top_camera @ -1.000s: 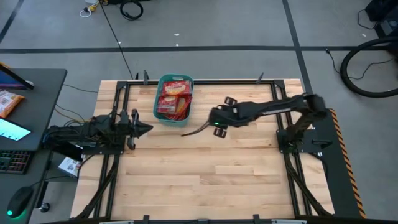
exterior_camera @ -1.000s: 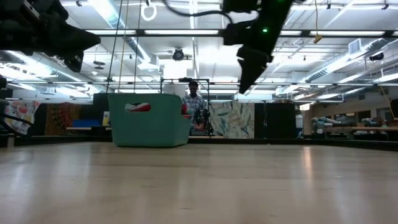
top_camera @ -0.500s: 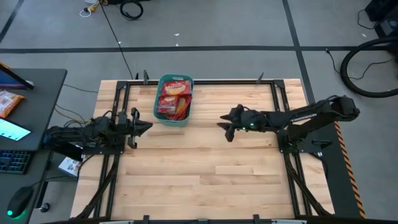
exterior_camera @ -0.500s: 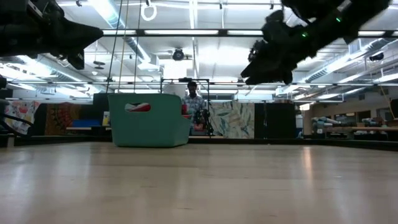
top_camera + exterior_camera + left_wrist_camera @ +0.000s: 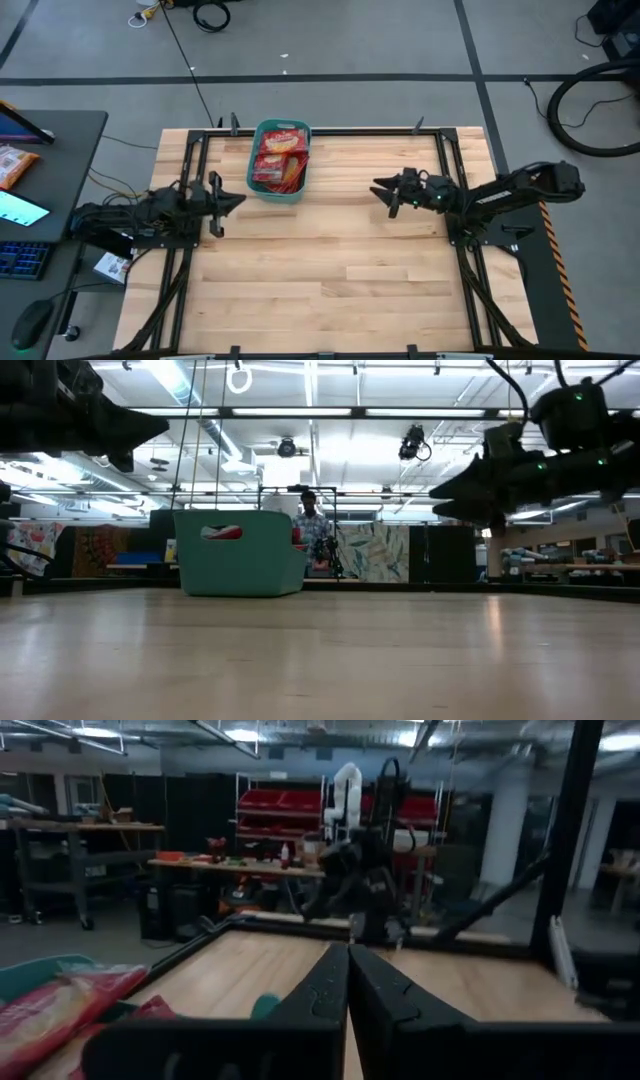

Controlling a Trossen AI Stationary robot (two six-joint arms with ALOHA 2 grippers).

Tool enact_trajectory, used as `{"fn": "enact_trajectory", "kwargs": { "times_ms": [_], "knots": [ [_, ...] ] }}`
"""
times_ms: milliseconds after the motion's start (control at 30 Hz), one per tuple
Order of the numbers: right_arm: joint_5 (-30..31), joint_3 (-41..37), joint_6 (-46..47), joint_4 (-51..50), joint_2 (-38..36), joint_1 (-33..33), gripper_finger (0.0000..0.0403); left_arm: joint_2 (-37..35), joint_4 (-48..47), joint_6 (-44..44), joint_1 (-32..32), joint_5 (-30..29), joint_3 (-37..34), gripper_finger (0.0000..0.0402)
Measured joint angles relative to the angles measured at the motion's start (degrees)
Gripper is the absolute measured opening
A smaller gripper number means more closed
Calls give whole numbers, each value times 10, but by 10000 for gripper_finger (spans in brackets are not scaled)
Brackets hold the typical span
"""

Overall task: Sort popcorn bags into baskets
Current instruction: Return to Home Position

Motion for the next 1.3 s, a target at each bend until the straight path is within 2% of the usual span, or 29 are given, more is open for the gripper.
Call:
{"fn": "enact_trajectory", "kwargs": {
  "times_ms": [133, 367, 500, 667, 1300],
  "knots": [
    [-1, -37, 5, 61, 0, -18, 191, 0, -5, 22, 0, 0, 0, 15],
    [-10, -40, -36, 108, -3, -22, 191, 0, 61, 53, 0, 32, 0, 13],
    [42, -40, -64, 120, -3, -22, 191, 1, 60, 61, 0, 32, 0, 13],
    [109, -40, -36, 122, -3, -22, 191, 1, 57, 84, 0, 29, 0, 13],
    [109, -40, -40, 121, -3, -22, 193, 1, 57, 66, 0, 28, 0, 13]
  ]
}}
